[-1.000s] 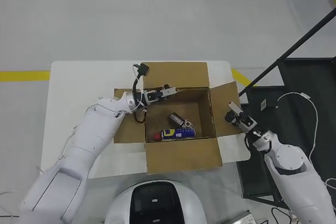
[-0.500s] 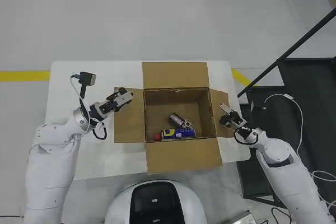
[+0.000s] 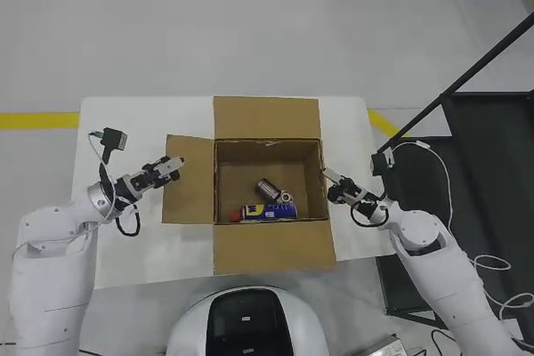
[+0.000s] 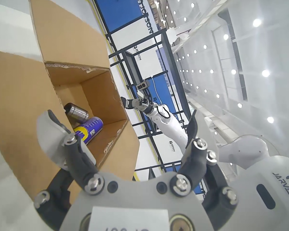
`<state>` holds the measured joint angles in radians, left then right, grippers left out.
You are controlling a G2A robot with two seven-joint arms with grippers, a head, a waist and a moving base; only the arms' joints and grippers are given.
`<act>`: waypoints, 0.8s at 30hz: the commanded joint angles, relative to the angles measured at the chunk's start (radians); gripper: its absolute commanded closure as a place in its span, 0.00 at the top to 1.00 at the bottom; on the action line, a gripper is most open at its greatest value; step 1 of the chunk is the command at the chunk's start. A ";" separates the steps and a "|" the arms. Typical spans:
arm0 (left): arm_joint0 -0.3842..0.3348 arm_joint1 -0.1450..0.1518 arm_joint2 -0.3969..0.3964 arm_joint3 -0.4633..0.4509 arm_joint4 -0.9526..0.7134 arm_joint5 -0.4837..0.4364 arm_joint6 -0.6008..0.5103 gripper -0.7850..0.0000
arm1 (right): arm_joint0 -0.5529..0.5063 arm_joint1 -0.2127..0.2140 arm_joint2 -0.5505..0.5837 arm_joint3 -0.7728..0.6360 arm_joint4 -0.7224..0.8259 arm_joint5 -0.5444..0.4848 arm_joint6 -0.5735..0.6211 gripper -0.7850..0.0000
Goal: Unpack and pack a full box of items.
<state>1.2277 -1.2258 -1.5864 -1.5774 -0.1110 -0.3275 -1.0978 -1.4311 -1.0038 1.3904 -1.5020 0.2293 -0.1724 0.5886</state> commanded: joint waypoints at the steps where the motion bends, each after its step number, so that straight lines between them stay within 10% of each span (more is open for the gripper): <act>1: 0.003 0.006 -0.012 0.007 -0.012 -0.001 -0.016 1.00 | 0.010 -0.002 -0.005 0.007 0.000 -0.001 -0.003 1.00; 14: -0.042 0.038 -0.030 0.127 -0.234 -0.034 -0.283 1.00 | -0.023 0.010 0.026 -0.262 -0.238 0.002 0.021 1.00; 24: -0.081 0.082 -0.068 0.191 -0.290 0.017 -0.412 1.00 | 0.172 -0.016 -0.225 -0.284 -0.576 0.165 0.090 1.00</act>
<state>1.1445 -1.1504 -1.6509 -1.3859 -0.3935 -0.3186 -1.5020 -1.2865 -1.0140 1.2028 -1.7977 -0.3192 -0.0245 0.6816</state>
